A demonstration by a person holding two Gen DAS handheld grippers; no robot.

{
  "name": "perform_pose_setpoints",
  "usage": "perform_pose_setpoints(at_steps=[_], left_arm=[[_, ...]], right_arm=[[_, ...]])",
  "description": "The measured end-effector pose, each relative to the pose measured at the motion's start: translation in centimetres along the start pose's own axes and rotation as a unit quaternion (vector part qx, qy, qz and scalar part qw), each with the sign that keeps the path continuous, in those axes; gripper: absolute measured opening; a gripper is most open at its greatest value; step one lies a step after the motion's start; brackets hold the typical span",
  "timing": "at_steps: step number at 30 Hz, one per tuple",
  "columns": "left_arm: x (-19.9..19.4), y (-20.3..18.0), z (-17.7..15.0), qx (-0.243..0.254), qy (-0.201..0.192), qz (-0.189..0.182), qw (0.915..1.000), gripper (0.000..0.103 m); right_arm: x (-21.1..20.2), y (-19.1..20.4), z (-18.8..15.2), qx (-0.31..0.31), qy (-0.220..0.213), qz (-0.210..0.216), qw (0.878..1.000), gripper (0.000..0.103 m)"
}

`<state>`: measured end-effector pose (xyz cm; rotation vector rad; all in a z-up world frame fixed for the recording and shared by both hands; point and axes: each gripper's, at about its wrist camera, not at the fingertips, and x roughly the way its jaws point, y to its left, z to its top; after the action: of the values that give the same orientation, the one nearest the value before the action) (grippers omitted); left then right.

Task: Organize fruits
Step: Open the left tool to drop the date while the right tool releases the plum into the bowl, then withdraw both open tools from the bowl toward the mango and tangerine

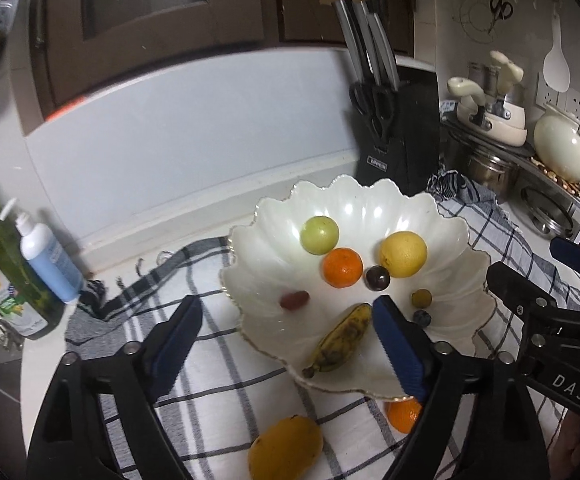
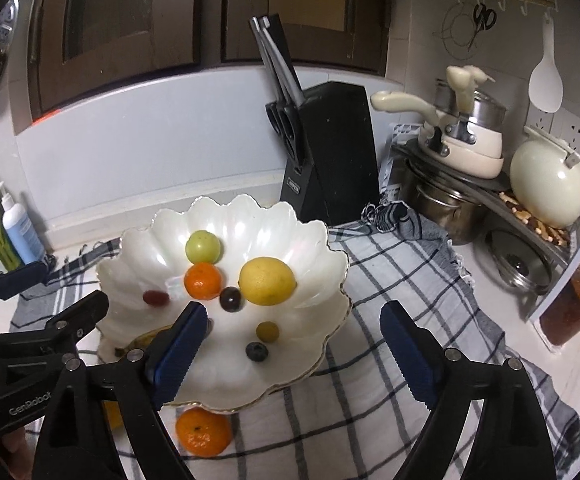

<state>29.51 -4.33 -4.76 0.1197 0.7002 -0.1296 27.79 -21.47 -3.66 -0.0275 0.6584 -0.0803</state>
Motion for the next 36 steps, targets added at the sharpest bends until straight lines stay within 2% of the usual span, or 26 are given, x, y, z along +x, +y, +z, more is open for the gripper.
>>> perform_pose_setpoints(at_steps=[5, 16, 24, 36], left_arm=[[-2.4, 0.5, -0.4, -0.002, -0.014, 0.022, 0.9997, 0.098], [-5.4, 1.7, -1.9, -0.016, -0.024, 0.035, 0.9990, 0.102], [-5.8, 2.2, -3.7, -0.021, -0.021, 0.042, 0.9987, 0.102], [-4.1, 2.6, -6.7, -0.026, 0.005, 0.036, 0.9990, 0.102]], right_arm=[[-1.8, 0.3, -0.2, 0.002, -0.010, 0.003, 1.000, 0.089], [-4.3, 1.6, -1.2, -0.005, -0.017, 0.009, 1.000, 0.089], [-4.6, 2.7, -2.5, -0.016, -0.011, 0.014, 1.000, 0.089], [-3.4, 3.6, -4.8, -0.027, 0.010, 0.014, 0.999, 0.089]])
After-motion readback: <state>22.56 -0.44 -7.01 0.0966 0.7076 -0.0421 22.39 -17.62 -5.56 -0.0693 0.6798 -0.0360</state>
